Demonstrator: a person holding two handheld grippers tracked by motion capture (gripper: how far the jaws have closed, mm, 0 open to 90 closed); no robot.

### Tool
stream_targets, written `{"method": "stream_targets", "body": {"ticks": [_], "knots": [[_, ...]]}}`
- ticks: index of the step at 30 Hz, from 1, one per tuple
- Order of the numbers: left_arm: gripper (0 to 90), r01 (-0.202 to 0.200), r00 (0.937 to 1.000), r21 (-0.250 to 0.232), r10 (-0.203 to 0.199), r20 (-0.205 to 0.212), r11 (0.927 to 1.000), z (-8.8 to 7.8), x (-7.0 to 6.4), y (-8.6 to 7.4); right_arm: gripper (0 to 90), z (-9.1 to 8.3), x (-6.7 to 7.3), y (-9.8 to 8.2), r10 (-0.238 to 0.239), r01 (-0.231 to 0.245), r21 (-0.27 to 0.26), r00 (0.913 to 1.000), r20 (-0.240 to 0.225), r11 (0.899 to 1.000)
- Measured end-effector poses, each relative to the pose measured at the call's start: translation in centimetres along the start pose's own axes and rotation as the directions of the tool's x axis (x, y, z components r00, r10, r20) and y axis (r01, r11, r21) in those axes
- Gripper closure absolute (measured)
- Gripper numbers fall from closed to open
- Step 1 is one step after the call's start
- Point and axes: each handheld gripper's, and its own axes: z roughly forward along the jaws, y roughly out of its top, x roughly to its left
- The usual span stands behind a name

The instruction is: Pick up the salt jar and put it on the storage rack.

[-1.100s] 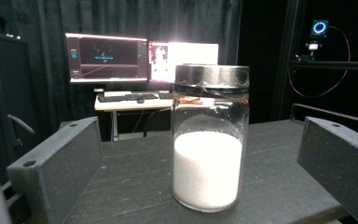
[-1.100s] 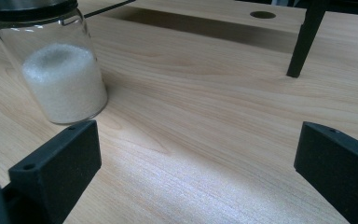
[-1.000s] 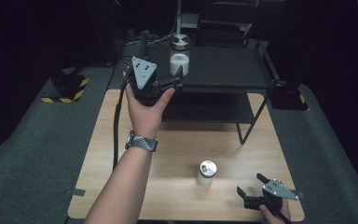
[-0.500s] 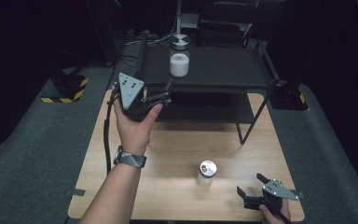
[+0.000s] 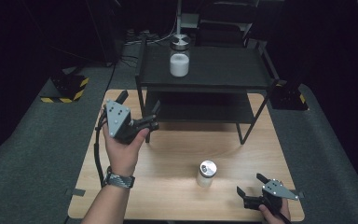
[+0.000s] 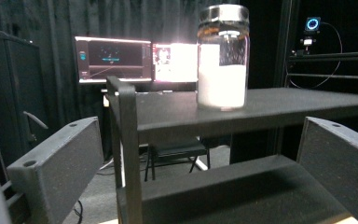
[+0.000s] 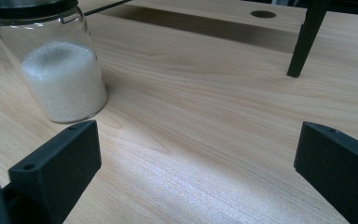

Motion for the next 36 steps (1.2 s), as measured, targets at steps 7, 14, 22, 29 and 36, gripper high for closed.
{"method": "stream_targets", "body": {"ticks": [7, 14, 22, 29, 36], "knots": [[0.5, 0.007, 1.0, 0.006, -0.007, 0.005, 1.0, -1.6, 0.1, -2.0, 0.1, 0.0, 0.0, 0.0, -0.001, 0.001, 0.001, 1.0, -0.001, 1.0], [0.5, 0.017, 0.9998, 0.02, -0.017, 0.01, 0.9997, -3.0, 0.5, -4.0, 0.1, 0.0, 0.0, 0.0, -0.001, 0.001, 0.0, 1.0, 0.0, 1.0], [0.5, 0.042, 0.999, 0.047, -0.043, 0.013, 0.998, -4.3, 1.0, -6.1, 0.2, 0.0, 0.0, 0.0, -0.003, 0.003, 0.0, 1.0, 0.0, 1.0], [0.5, 0.048, 0.9987, 0.071, -0.049, 0.017, 0.9963, -5.4, 1.3, -8.1, 0.2, 0.0, 0.1, 0.0, -0.005, 0.005, 0.001, 1.0, 0.002, 1.0], [0.5, 0.052, 0.9985, 0.112, -0.053, 0.011, 0.9923, -6.4, 1.4, -9.7, 0.1, 0.0, 0.0, 0.0, -0.001, 0.001, 0.002, 1.0, 0.002, 1.0]]}}
